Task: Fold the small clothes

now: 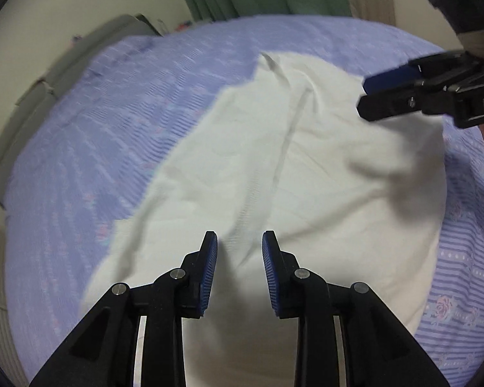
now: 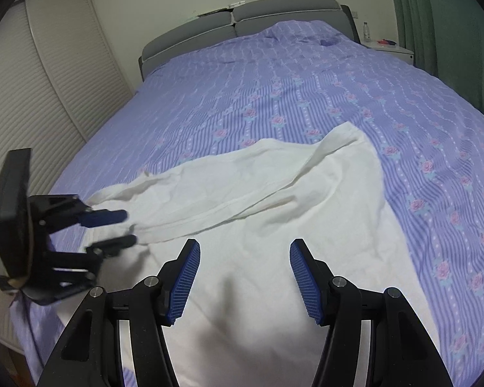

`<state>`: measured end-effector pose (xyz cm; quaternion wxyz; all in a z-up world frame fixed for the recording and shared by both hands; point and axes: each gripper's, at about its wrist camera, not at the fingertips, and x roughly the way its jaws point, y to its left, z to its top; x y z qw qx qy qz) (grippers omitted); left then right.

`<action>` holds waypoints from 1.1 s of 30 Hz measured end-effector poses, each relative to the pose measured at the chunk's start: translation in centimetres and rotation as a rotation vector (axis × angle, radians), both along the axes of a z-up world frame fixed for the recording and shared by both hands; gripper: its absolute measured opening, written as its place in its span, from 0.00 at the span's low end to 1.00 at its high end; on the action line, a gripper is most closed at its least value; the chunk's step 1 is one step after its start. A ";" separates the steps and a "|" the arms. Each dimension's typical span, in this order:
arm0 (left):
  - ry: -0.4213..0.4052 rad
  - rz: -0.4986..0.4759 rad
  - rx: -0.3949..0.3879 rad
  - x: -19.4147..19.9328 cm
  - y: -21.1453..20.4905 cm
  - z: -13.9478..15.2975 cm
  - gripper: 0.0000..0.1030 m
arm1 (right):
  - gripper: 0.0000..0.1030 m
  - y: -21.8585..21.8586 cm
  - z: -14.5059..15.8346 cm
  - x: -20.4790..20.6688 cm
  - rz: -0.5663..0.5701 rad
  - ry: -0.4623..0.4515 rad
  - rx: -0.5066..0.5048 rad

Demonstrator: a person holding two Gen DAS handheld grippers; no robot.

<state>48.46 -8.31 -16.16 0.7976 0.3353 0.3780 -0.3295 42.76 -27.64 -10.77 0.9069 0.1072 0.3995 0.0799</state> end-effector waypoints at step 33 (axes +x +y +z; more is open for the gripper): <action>-0.012 0.531 -0.409 5.8 14.8 8.0 0.54 | 0.57 -3.2 5.0 8.4 -0.192 -0.032 -0.107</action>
